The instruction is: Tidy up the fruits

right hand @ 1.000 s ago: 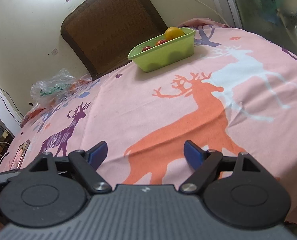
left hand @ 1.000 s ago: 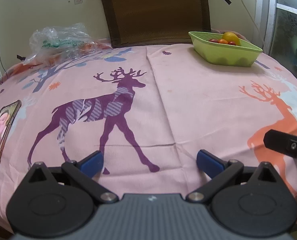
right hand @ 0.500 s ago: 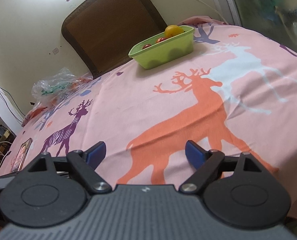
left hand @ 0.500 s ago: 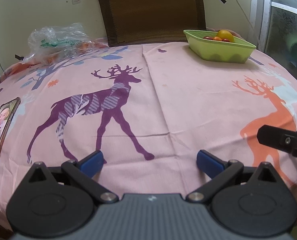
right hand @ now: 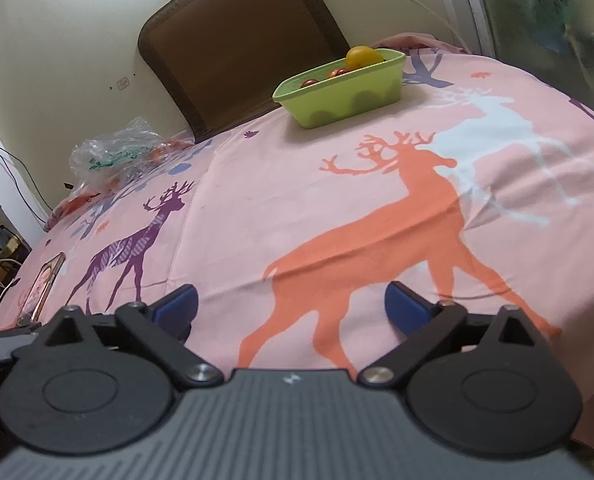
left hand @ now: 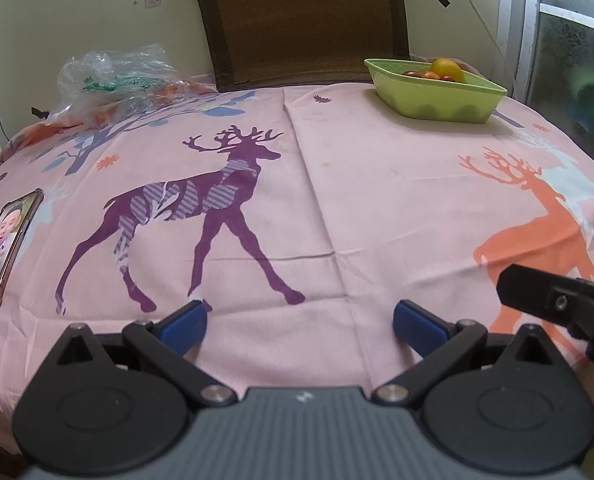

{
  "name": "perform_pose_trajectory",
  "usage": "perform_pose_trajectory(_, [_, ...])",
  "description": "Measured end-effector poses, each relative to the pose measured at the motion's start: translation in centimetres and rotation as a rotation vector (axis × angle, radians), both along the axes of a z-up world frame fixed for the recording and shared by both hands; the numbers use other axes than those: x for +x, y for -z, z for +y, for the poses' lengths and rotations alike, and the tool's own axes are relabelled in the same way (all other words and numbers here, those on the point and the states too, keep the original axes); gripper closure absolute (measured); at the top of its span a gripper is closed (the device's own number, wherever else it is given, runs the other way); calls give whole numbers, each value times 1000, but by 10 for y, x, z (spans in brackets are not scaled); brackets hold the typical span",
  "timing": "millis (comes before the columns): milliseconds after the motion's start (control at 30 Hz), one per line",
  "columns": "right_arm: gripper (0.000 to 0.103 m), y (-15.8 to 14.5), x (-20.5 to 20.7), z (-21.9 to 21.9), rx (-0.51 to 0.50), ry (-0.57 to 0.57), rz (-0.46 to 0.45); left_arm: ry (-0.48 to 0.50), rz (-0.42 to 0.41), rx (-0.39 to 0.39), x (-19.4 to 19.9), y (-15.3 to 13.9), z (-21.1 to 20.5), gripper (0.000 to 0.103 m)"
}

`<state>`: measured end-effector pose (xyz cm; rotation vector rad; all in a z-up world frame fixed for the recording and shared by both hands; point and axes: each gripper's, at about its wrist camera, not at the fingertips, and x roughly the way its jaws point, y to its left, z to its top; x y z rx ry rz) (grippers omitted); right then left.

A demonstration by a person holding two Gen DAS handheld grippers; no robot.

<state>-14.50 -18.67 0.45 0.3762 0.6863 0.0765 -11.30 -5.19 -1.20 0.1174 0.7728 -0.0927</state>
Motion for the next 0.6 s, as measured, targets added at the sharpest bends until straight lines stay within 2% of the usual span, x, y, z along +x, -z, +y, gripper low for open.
perform_pose_trajectory(500, [0,2,-6,-6,87,44,-24,23,-6,1,-3,1,1,0])
perform_pose_trajectory(600, [0,2,-5,-4,68,39,-22,23,-6,2,-3,1,1,0])
